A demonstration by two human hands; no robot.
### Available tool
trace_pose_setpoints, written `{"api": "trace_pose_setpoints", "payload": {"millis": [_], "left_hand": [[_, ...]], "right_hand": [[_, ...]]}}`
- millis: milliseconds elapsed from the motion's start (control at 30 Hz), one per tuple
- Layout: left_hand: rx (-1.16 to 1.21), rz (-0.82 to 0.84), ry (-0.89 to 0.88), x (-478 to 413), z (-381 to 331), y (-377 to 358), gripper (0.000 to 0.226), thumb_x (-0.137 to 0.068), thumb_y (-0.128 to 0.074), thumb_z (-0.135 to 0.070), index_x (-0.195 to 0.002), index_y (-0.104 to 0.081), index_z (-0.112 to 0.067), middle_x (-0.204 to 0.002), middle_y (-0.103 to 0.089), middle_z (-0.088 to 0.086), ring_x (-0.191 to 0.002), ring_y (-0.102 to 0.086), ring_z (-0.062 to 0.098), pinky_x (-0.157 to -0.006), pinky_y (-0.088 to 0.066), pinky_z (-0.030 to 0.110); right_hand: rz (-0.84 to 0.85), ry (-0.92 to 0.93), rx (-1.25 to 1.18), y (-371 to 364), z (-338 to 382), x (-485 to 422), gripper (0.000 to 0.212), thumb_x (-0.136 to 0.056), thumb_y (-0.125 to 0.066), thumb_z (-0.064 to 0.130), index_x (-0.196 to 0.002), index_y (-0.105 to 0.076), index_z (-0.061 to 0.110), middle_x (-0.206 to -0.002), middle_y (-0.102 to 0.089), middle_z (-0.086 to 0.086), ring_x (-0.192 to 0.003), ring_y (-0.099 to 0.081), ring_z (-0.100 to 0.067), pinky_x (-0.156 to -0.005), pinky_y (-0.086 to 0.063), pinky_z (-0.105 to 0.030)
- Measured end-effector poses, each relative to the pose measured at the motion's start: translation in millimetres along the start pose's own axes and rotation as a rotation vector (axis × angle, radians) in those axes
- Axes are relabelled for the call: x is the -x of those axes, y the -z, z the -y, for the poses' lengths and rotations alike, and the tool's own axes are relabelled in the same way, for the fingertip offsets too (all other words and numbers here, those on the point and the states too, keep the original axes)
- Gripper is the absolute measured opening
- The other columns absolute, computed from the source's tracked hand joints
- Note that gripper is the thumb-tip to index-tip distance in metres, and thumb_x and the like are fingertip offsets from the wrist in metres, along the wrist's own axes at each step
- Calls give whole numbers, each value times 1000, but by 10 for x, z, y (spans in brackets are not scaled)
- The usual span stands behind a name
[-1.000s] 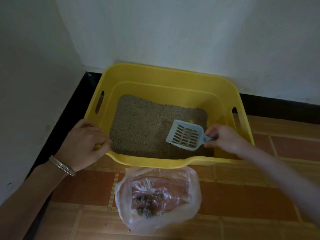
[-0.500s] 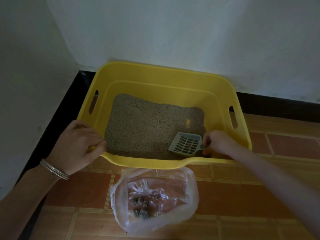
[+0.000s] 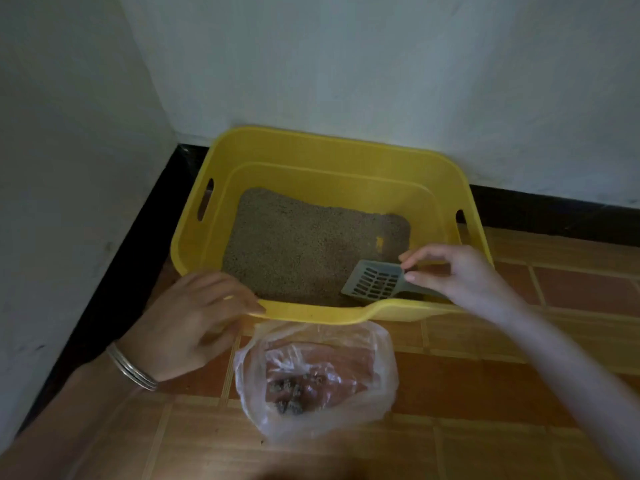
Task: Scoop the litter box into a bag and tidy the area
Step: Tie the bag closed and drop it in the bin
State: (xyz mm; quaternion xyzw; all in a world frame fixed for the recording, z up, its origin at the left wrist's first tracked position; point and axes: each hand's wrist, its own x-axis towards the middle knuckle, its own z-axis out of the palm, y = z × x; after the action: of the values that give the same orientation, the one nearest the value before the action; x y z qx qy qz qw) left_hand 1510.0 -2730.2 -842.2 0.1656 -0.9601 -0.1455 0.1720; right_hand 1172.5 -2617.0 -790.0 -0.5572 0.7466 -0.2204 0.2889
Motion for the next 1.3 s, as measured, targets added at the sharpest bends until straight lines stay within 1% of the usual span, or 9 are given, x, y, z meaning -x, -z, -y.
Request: {"api": "trace_pose_setpoints", "payload": {"millis": [167, 267, 367, 533, 633, 733, 867, 1133, 1300], "left_hand": [[-53, 22, -5, 181, -295, -24, 25, -87, -47, -29, -97, -70, -22, -98, -65, -7, -95, -58, 17, -75, -45, 36], [-54, 72, 164, 303, -390, -129, 28, -81, -49, -39, -96, -68, -24, -95, -63, -5, -83, -61, 18, -64, -52, 36], [-60, 148, 309, 384, -417, -266, 36, -75, -47, -52, -103, -59, -34, -99, -59, -6, -76, -62, 15, -52, -54, 32], [-161, 246, 380, 457, -399, -460, 43, -62, -81, -41, -99, -61, -34, -87, -65, -5, -61, -65, 16, -40, -49, 25], [-146, 182, 398, 434, -399, -473, 25, -61, -80, -26, -79, -63, -29, -73, -63, -6, -52, -63, 18, -35, -48, 26], [-115, 143, 371, 394, -410, -402, 20, -62, -72, -20, -70, -56, -28, -66, -58, -7, -46, -58, 20, -33, -43, 26], [-110, 142, 309, 349, -444, -204, 10, -75, -43, -33, -80, -51, -30, -72, -57, -11, -52, -60, 19, -38, -47, 30], [-183, 49, 180, 190, -667, 118, 21, -78, -46, -24, -95, -58, -25, -85, -63, -7, -75, -62, 19, -60, -51, 31], [-166, -20, 196, 114, -697, 203, 27, -79, -49, -22, -97, -68, -17, -84, -64, -3, -78, -62, 21, -62, -51, 36]], "right_hand": [[9, 80, -198, -257, 253, 535, 12, -78, -69, 9, -83, -70, 19, -84, -69, 9, -82, -62, 2, -71, -47, -10], [95, 16, -94, -564, 154, 670, 13, -81, -67, 15, -84, -66, 28, -84, -66, 14, -80, -59, 6, -71, -46, -12], [112, -51, 215, -792, -49, 684, 17, -86, -61, 31, -103, -61, 30, -94, -59, 16, -70, -48, 10, -63, -38, -11], [221, -195, 258, -1018, -191, 656, 42, -87, -58, 39, -127, -49, 30, -133, -45, 3, -118, -46, -14, -91, -39, -26], [237, -193, 285, -1091, -262, 607, 33, -86, -61, 36, -117, -57, 26, -126, -54, 3, -110, -52, -13, -83, -41, -23], [215, -170, 272, -1089, -266, 592, 8, -83, -66, 26, -90, -62, 26, -100, -63, 8, -88, -59, -6, -65, -39, -12], [179, -82, 187, -996, -130, 642, 18, -82, -66, 16, -78, -56, 30, -78, -60, 15, -74, -58, 4, -61, -42, -8], [157, 56, 120, -777, 174, 666, 30, -86, -56, 4, -108, -62, 24, -70, -41, 17, -52, -47, -1, -51, -38, -13], [157, 61, 90, -662, 268, 624, 15, -86, -59, 11, -88, -69, 22, -88, -46, 12, -63, -46, -1, -62, -39, -10]]}}
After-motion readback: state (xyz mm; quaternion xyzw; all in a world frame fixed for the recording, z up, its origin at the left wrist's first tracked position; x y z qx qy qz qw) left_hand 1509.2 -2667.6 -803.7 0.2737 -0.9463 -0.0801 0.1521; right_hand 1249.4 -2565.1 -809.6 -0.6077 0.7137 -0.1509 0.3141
